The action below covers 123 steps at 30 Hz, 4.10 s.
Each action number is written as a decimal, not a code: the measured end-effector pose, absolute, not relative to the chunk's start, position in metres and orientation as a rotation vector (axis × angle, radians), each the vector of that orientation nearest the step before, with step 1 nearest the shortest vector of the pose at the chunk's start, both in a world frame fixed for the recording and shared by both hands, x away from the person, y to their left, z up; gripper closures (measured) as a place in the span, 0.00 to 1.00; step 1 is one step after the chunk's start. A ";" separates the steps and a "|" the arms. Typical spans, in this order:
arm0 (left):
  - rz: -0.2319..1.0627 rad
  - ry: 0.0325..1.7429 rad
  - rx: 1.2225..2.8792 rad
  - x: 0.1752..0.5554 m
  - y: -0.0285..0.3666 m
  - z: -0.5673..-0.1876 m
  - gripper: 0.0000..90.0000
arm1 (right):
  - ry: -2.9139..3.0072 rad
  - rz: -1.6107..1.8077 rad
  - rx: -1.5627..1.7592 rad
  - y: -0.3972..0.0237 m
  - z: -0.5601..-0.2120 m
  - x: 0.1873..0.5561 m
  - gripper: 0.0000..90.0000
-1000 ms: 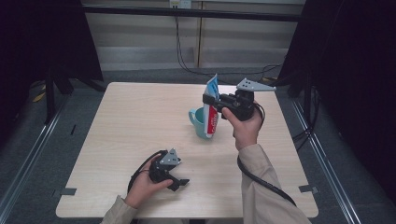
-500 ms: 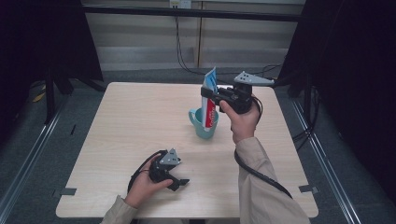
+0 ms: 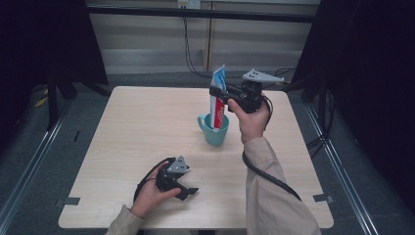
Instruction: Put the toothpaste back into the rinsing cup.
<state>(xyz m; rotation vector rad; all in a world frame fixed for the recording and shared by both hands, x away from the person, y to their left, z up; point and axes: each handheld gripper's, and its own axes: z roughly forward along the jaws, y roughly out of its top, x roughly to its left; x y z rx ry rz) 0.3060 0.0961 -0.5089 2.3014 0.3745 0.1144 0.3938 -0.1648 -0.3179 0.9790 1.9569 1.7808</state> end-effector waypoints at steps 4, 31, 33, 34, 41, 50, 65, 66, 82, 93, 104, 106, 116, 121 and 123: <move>0.114 0.375 2.302 0.306 0.096 -0.509 0.15 | 1.953 1.776 0.976 -0.165 -0.317 0.397 0.80; 0.113 0.367 2.301 0.306 0.096 -0.509 0.15 | 1.921 1.726 1.015 -0.165 -0.325 0.420 0.80; 0.113 0.367 2.301 0.306 0.096 -0.509 0.15 | 1.919 1.722 1.021 -0.165 -0.325 0.421 0.80; 0.112 0.366 2.297 0.306 0.096 -0.509 0.15 | 1.918 1.717 1.019 -0.166 -0.326 0.422 0.80; 0.112 0.365 2.298 0.306 0.096 -0.509 0.15 | 1.910 1.706 1.021 -0.165 -0.328 0.426 0.80; 0.112 0.366 2.297 0.306 0.096 -0.509 0.16 | 1.897 1.699 1.043 -0.168 -0.336 0.430 0.80; 0.112 0.364 2.298 0.306 0.096 -0.509 0.16 | 1.883 1.687 1.079 -0.176 -0.348 0.433 0.80; 0.112 0.362 2.300 0.306 0.096 -0.509 0.16 | 1.880 1.688 1.082 -0.177 -0.352 0.433 0.80; 0.111 0.363 2.298 0.306 0.096 -0.509 0.16 | 1.903 1.670 1.112 -0.179 -0.380 0.436 0.79; 0.112 0.361 2.297 0.305 0.096 -0.509 0.16 | 1.904 1.663 1.135 -0.180 -0.396 0.436 0.79; 0.113 0.361 2.295 0.305 0.095 -0.510 0.16 | 1.922 1.645 1.123 -0.180 -0.407 0.435 0.79; 0.114 0.358 2.294 0.304 0.095 -0.510 0.16 | 1.925 1.644 1.126 -0.179 -0.408 0.435 0.79; 0.112 0.356 2.295 0.305 0.095 -0.510 0.16 | 1.960 1.610 1.131 -0.173 -0.419 0.436 0.79; 0.112 0.356 2.295 0.305 0.095 -0.510 0.16 | 1.964 1.605 1.136 -0.172 -0.422 0.436 0.79; 0.112 0.355 2.295 0.305 0.095 -0.510 0.16 | 1.966 1.602 1.142 -0.172 -0.424 0.437 0.79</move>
